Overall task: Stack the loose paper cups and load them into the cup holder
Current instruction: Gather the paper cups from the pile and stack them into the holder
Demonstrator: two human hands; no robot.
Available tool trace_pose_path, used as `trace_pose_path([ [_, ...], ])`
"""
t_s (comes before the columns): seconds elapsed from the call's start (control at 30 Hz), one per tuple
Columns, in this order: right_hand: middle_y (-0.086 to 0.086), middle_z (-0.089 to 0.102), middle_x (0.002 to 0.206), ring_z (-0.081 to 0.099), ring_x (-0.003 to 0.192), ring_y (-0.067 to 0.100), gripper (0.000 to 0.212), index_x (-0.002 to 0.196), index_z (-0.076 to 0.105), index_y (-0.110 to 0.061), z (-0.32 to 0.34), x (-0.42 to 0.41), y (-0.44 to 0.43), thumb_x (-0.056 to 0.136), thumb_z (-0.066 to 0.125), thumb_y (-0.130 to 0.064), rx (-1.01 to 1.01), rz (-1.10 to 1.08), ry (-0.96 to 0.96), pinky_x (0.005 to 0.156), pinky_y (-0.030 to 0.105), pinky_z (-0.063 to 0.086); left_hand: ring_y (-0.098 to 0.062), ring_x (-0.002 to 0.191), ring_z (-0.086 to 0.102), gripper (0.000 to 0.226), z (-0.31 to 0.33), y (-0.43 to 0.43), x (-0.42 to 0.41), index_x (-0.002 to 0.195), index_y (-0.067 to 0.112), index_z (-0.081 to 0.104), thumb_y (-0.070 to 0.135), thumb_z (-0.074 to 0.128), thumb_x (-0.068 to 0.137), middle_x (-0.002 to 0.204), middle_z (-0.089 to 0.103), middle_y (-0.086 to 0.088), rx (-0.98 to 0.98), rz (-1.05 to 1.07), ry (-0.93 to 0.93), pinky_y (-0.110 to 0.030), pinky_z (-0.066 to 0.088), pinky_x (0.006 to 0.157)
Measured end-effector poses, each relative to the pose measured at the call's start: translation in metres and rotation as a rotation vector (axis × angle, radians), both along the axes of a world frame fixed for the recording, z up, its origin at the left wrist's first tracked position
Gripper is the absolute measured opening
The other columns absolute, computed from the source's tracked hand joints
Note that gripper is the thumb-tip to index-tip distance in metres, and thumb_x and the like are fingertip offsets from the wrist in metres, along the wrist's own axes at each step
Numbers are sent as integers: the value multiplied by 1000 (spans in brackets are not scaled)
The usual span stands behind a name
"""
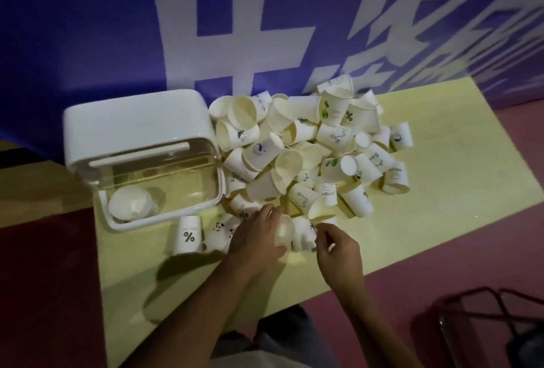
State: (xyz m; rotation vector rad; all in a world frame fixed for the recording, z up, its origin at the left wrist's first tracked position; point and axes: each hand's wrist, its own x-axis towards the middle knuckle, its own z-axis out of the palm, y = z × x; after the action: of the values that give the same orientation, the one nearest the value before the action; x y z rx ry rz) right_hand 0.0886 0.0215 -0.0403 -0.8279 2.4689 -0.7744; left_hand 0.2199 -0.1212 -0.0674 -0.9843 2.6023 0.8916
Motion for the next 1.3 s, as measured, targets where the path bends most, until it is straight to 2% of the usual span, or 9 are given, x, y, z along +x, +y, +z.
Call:
trace_pose_path([
  [0.1,-8,71,83,65,76,12,17,106,74,-20,-2,-35,18,98,59,-17,11,-16,-31,69,36,54,-25,138,41,85,-7,14,-27,154,24,27,51,69,86,157,32,1,-14,31,-95,-39,41,107],
  [0.2,-11,66,88,63,82,11,24,119,71,-19,-8,-61,24,98,63,-29,65,1,-69,72,31,51,-20,133,45,73,-8,21,-34,149,24,33,46,66,89,148,42,1,-70,71,-119,-33,43,102],
  [0.27,-8,64,100,64,91,17,39,126,65,-19,-15,-79,24,95,67,-41,93,63,-80,77,35,53,-20,127,50,68,-6,27,-36,146,24,37,44,65,88,142,48,2,-76,134,-115,-33,45,98],
  [0.4,6,60,126,58,113,28,87,140,51,-16,-29,-96,1,75,66,-72,188,209,-46,86,44,54,-24,114,58,70,7,38,-29,141,23,46,47,69,79,126,59,1,-83,336,-35,-39,51,88],
  [0.6,8,47,142,43,133,32,107,152,35,-19,-49,-93,-37,70,73,-76,292,303,27,107,50,44,-19,111,56,67,25,49,-22,135,30,46,52,71,77,125,57,8,-120,490,36,-37,50,87],
  [0.83,11,52,127,51,117,35,79,131,51,-12,-61,-89,-48,74,80,-59,226,312,121,92,48,49,-18,117,53,68,31,54,-24,139,29,45,52,71,79,129,55,7,-121,554,69,-36,51,90],
  [0.93,15,56,121,54,108,40,79,129,54,-8,-61,-87,-45,73,81,-56,132,319,151,88,50,50,-17,120,52,70,31,53,-22,140,29,46,48,73,79,132,55,7,-100,571,96,-37,50,92],
  [1.17,11,57,123,55,111,29,79,138,46,-4,-28,-75,-41,76,88,-28,-234,268,18,89,44,53,-15,117,53,70,40,41,-8,138,35,47,42,80,77,131,53,14,-72,639,230,-34,50,88],
  [1.3,9,58,122,55,114,28,73,133,53,-4,-7,-57,-51,77,90,-33,-328,282,57,96,48,50,-12,123,51,69,45,27,12,135,43,45,42,83,78,132,47,23,-34,668,348,-35,50,92],
])
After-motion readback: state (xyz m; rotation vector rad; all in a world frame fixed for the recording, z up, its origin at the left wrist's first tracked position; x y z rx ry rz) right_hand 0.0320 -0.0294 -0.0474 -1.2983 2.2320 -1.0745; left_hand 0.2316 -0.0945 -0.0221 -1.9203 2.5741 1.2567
